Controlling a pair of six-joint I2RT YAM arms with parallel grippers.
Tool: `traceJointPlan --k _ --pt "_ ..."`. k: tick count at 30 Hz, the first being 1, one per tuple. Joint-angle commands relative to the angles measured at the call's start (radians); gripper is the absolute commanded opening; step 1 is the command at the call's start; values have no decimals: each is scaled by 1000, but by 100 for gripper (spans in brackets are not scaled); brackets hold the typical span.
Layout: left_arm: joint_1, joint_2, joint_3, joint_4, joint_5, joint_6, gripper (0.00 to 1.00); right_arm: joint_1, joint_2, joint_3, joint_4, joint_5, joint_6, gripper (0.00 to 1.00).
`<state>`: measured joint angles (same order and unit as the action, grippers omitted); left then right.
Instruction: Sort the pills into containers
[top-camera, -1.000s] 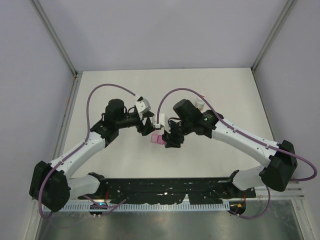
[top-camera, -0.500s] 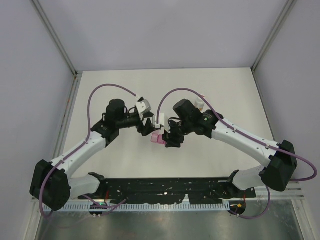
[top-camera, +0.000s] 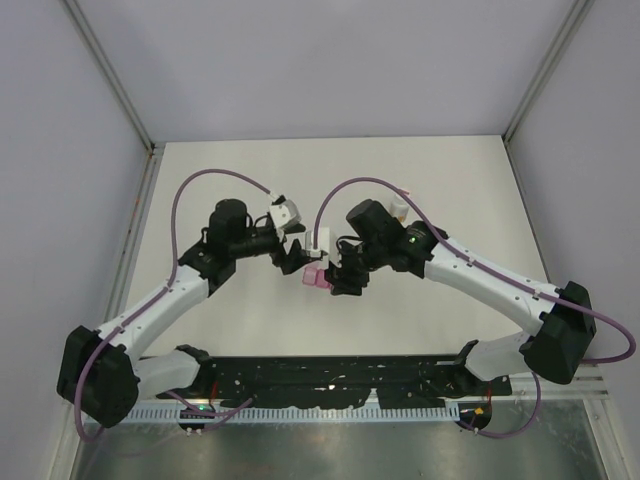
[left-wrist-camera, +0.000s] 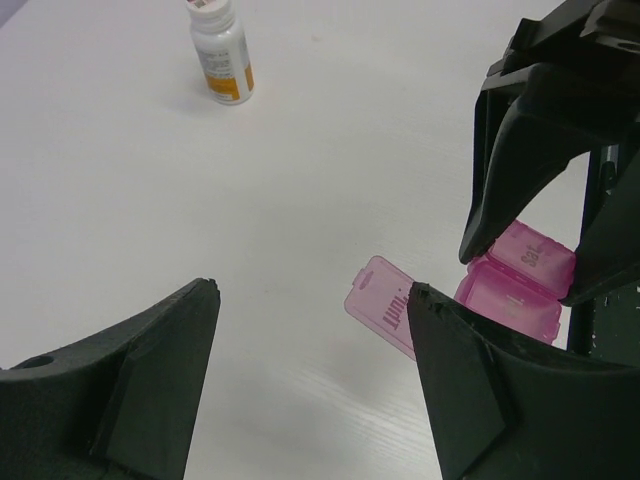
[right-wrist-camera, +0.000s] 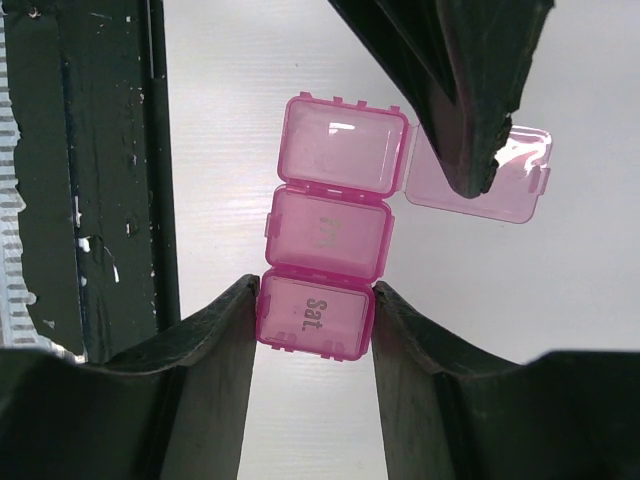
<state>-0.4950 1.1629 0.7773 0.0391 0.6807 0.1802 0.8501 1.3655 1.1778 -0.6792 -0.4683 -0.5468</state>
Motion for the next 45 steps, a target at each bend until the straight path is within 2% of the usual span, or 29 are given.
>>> traceJointPlan --k 1,9,16,24,36,45 --pt "13 -65 28 -10 -26 36 81 4 -26 -1 41 23 2 6" --pt "78 -138 11 -36 -24 47 84 -34 17 -1 58 17 31 6" --pt "148 -281 -68 -82 -13 50 84 -74 89 13 95 72 61 6" --pt "161 -373 -118 -174 -18 87 85 -154 217 71 93 69 -18 6" --pt "162 -411 -136 -211 -13 85 86 -233 475 144 150 50 -62 7" --pt "162 -408 -139 -196 2 74 86 -256 509 163 170 69 -41 12"
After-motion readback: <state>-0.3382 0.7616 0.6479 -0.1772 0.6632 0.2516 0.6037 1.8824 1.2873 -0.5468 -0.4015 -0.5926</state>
